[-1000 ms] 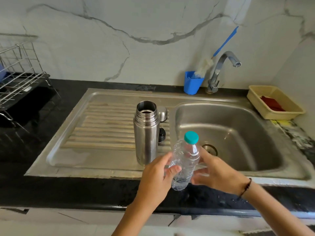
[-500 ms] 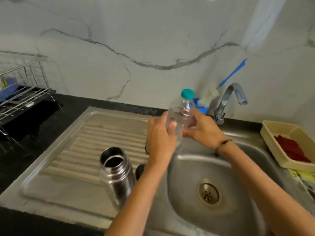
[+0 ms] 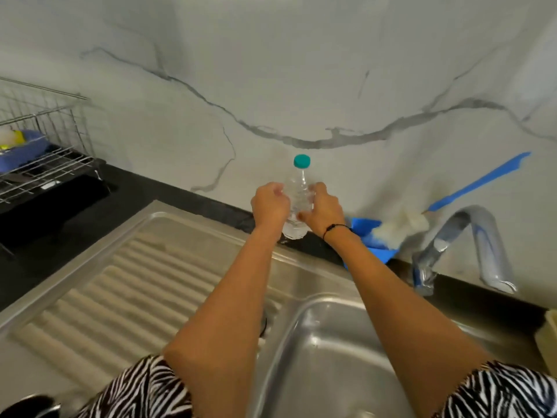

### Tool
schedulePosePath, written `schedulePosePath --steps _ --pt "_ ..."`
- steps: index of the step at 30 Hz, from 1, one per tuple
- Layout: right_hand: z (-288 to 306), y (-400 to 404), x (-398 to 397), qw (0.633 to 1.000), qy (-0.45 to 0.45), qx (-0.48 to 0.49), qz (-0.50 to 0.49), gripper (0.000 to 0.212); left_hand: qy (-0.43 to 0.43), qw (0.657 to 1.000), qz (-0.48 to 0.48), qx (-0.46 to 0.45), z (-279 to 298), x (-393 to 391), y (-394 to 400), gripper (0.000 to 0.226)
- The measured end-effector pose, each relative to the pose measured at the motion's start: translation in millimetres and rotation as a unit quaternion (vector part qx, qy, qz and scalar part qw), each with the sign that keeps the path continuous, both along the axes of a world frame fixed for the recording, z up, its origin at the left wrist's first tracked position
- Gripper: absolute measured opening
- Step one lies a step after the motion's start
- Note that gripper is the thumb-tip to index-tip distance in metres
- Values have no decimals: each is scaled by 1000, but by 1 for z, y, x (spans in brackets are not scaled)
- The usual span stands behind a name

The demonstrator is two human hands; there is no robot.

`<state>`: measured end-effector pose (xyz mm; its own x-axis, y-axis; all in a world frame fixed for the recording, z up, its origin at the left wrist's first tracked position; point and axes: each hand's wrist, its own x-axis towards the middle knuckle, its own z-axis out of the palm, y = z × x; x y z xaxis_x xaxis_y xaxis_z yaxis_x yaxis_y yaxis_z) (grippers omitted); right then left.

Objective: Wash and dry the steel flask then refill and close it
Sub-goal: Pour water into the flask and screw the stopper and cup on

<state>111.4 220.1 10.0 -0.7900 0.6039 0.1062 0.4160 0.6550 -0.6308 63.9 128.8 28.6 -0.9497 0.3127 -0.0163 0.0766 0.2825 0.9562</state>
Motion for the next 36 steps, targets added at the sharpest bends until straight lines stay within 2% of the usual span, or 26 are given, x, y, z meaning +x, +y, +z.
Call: schedulePosePath --steps 5,8,11,15,18,22,27,29,32,36 --pt "-12 13 -17 1000 -18 -2 -4 59 19 998 -4 -55 -3 -15 19 37" --pt "-19 16 -19 999 -32 10 -6 58 47 993 -27 -103 -7 -23 24 26" --pt "-23 14 -18 999 -43 13 -16 58 70 983 -60 -159 -8 -22 22 28" --pt "-18 7 -20 997 -61 19 -42 55 123 956 -119 -238 0 -18 17 23" --pt "-9 -1 -15 995 -65 33 -61 52 140 932 -159 -293 12 -11 9 9" --pt "13 -10 -2 995 -35 55 -77 51 189 903 -182 -341 34 2 -8 19" --pt "38 -37 25 994 -25 79 -68 55 296 826 -206 -434 60 27 -45 35" --pt "43 -54 39 994 -30 84 -63 56 332 778 -222 -485 67 38 -64 43" --pt "39 -89 67 993 -52 94 -58 51 365 705 -244 -557 79 58 -103 43" --pt "27 -142 103 991 -66 108 -41 47 401 689 -279 -535 109 82 -155 37"
